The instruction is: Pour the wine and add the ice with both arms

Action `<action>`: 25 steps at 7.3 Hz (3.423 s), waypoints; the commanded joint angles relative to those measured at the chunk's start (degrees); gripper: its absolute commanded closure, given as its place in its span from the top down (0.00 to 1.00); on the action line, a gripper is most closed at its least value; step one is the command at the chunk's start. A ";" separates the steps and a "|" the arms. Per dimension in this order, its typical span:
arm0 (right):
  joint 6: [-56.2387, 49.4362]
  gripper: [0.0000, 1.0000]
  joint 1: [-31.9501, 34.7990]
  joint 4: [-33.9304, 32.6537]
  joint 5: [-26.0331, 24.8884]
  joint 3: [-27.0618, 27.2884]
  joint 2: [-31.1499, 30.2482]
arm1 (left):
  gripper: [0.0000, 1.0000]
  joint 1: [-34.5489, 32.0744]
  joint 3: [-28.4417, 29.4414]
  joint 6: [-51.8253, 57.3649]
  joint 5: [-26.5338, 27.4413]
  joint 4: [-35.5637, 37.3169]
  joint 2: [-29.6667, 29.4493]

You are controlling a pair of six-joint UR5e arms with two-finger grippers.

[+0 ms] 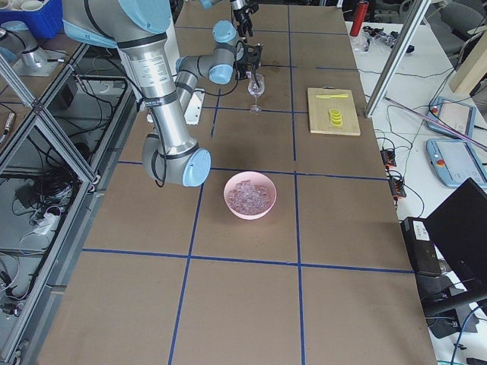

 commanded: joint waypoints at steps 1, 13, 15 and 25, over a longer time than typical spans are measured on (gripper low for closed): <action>-0.02 0.00 -0.95 -1.80 -1.00 -1.87 2.25 | 1.00 -1.10 0.05 -0.02 -1.03 0.47 0.14; -0.89 0.01 -0.42 -1.19 -4.25 -5.30 4.89 | 1.00 -1.19 0.31 -0.02 -0.68 0.47 0.14; -0.46 0.29 -0.25 -1.10 -4.25 -5.65 5.67 | 1.00 -1.19 0.31 -0.02 -0.59 0.47 0.14; -5.78 1.00 11.41 -9.95 4.69 -4.43 4.98 | 1.00 -13.18 0.40 14.87 -12.66 3.37 0.05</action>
